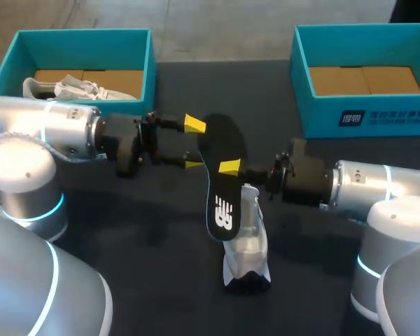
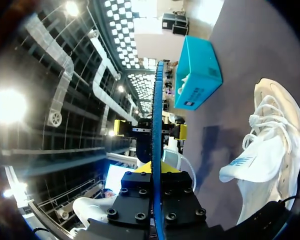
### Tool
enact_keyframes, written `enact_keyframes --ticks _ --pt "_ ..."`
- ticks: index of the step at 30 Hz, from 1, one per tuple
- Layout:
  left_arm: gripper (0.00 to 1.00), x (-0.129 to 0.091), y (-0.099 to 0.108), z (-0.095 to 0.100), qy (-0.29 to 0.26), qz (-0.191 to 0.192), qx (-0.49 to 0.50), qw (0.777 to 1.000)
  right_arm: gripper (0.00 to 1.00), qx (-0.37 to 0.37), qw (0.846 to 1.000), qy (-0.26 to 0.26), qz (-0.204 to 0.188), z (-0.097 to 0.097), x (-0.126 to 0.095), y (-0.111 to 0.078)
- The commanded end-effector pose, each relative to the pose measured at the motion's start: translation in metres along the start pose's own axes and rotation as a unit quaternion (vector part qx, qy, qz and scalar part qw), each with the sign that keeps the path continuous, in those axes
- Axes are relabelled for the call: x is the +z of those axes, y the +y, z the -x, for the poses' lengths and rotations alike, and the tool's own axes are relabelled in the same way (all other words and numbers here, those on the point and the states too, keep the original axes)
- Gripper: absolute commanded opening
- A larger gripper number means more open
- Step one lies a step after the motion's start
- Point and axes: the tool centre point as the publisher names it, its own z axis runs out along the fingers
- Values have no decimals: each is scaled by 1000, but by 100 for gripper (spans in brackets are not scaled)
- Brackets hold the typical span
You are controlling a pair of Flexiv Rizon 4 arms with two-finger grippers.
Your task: Take the shoe out of the shoebox, open the shoe tongue, remove and reinsert the insole, then place the shoe into the shoebox
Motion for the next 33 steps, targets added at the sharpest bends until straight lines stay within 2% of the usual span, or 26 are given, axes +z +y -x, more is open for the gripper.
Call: enact_keyframes --ticks 1,3,11,14,16,28,33 --pt "100 7 3 -6 -10 12 -4 1000 0 -4 1000 -3 8 2 7 -1" --pt "90 8 3 -7 -14 15 -10 1000 0 -6 1000 -6 12 3 8 0" --pt "71 14 0 -9 -10 24 -8 1000 0 -6 1000 -8 27 6 12 4" --pt "55 16 0 -9 -6 30 -2 1000 0 -5 1000 -9 28 7 14 5" --pt "49 17 0 -10 -3 34 1 999 0 -4 1000 -10 28 7 15 6" --pt "32 22 3 -16 0 51 6 999 0 -1 999 -7 37 10 15 7" --pt "29 23 5 -17 0 61 10 998 0 1 999 -7 41 10 15 7"
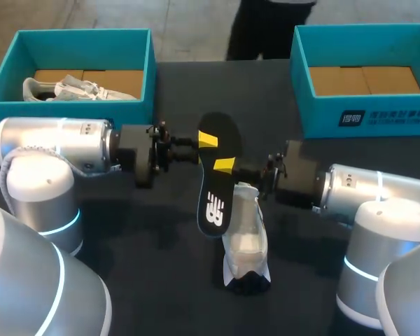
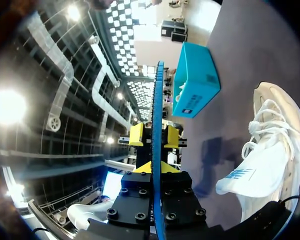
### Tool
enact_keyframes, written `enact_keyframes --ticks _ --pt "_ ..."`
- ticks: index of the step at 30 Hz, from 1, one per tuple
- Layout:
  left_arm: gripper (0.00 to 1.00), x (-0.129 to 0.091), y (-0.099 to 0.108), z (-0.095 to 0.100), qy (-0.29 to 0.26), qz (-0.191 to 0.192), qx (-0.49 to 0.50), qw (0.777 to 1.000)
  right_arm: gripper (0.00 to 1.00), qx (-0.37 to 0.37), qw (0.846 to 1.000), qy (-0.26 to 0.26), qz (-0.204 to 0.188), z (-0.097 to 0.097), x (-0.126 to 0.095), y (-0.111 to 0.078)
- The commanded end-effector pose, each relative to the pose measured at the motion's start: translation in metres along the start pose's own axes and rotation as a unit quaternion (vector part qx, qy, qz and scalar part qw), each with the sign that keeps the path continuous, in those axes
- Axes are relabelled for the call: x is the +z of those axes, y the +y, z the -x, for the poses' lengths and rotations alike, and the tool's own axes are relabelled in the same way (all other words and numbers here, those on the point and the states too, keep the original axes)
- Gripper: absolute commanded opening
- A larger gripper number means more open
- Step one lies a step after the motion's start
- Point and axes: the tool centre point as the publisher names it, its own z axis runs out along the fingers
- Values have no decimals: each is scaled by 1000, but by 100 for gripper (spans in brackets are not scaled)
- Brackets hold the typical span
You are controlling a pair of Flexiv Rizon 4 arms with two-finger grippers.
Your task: Take the shoe out of the shoebox, open the shoe tongue, remove and reinsert the insole, then place the shoe into the shoebox
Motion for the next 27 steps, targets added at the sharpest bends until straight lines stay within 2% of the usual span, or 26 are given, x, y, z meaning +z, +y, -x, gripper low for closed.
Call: enact_keyframes --ticks 1,15,19,21,26,27 --pt "28 4 -2 -1 -2 8 2 1000 0 0 1000 0 6 1 3 -2" --pt "24 7 1 -4 4 32 10 999 0 3 1000 0 16 1 -1 -1" --pt "15 8 -1 -6 8 35 11 999 0 5 1000 0 17 2 -1 0" --pt "0 9 -1 -7 9 35 11 999 0 5 1000 0 16 2 0 0" --pt "0 9 -1 -8 12 35 11 999 0 10 1000 1 13 3 0 0" --pt "0 9 -1 -8 13 36 11 999 11 10 1000 1 13 3 0 0"
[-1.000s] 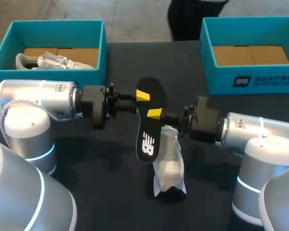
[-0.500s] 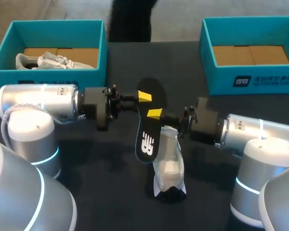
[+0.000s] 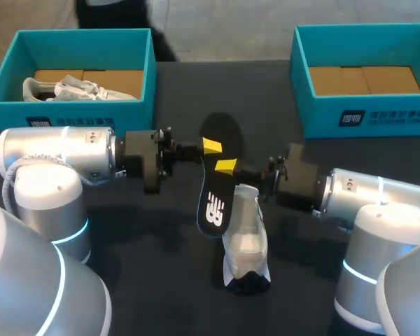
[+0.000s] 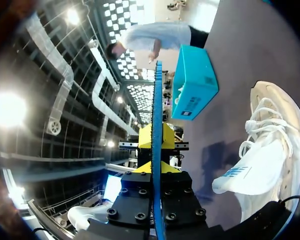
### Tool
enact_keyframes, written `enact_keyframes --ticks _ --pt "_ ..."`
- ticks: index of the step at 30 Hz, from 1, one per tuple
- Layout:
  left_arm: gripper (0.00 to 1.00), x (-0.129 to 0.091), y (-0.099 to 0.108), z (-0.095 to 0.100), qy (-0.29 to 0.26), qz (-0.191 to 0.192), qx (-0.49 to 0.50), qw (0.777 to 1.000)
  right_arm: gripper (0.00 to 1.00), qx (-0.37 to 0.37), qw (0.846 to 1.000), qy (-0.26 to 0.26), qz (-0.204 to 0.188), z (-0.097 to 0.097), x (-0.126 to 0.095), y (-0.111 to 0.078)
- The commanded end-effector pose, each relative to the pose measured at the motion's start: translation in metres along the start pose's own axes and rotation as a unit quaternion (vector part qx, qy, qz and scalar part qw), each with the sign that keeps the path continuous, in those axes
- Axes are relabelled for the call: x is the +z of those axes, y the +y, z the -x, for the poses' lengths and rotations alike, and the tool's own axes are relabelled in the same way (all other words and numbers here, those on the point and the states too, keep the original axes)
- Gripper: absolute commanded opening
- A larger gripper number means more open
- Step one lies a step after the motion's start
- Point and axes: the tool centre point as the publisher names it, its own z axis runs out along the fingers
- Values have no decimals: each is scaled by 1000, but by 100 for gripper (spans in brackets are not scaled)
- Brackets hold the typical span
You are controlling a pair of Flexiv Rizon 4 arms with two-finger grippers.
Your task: Take the shoe out of the shoebox, open the shoe tongue, remove and reinsert the insole, then place the shoe into the shoebox
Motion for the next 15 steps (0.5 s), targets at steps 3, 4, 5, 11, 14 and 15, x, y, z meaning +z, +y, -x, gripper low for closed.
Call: enact_keyframes --ticks 3,4,5,11,14,15 --pt "0 1 -2 0 1 3 1 1000 100 1 1000 -6 0 -2 1 -2" --pt "0 0 -3 0 1 3 2 1000 100 -1 1000 -10 -1 -3 0 -2" --pt "0 0 -3 0 2 3 1 1000 100 -3 1000 -14 -1 -4 -1 -2" --pt "0 -6 -7 1 2 5 -5 1000 100 -21 998 -53 -10 -11 -12 -1" --pt "0 -10 -9 1 3 3 -11 1000 100 -33 996 -83 -19 -15 -22 1" --pt "0 -10 -9 1 3 3 -12 1000 100 -36 995 -89 -20 -15 -24 1"
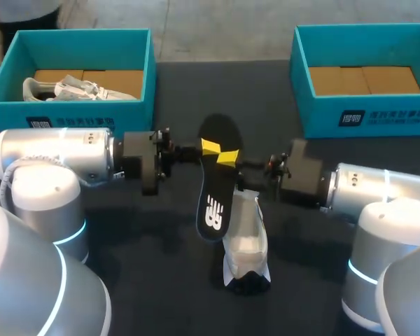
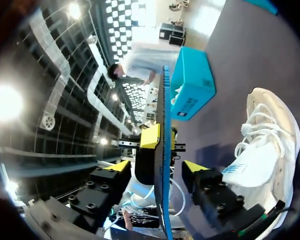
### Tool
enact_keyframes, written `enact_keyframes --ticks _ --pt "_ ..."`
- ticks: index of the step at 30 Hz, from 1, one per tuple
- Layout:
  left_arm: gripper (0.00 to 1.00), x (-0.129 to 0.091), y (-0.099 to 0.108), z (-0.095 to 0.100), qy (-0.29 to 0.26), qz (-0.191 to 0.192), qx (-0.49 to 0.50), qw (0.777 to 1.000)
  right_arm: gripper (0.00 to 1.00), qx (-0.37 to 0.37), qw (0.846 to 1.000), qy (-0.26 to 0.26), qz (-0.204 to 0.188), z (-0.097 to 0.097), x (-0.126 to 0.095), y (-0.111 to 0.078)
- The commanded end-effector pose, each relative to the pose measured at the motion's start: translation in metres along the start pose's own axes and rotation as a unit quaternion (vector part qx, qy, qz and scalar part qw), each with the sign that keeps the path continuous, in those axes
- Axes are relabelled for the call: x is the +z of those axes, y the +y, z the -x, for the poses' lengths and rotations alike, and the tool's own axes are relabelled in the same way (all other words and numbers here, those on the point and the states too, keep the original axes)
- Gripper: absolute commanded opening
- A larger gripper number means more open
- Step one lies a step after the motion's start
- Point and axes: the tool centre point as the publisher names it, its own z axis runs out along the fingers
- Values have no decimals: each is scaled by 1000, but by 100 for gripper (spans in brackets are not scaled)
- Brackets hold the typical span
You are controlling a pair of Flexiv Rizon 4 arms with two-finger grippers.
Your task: Take the shoe out of the shoebox, open the shoe tongue, remove and reinsert the insole, then place the shoe into the shoebox
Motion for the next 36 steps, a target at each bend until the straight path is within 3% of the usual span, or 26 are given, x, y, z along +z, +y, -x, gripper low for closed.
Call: enact_keyframes --ticks 1,10,25,31,34,36 --pt "0 -8 -6 1 3 1 -3 1000 100 -10 998 -54 -20 -9 -18 3" --pt "0 -18 -20 1 14 -13 -34 999 100 -53 992 -114 -21 -14 -53 3" --pt "0 -31 -46 2 45 -38 -81 995 100 -110 973 -194 -59 -14 -107 -4" --pt "0 -26 -67 -3 77 -57 -98 991 100 -106 964 -221 -100 -12 -125 -6" --pt "0 -25 -77 -4 91 -63 -110 988 100 -96 958 -233 -138 -12 -133 -9" --pt "0 -24 -83 -3 100 -89 -128 983 100 -84 954 -237 -161 -11 -136 -11"
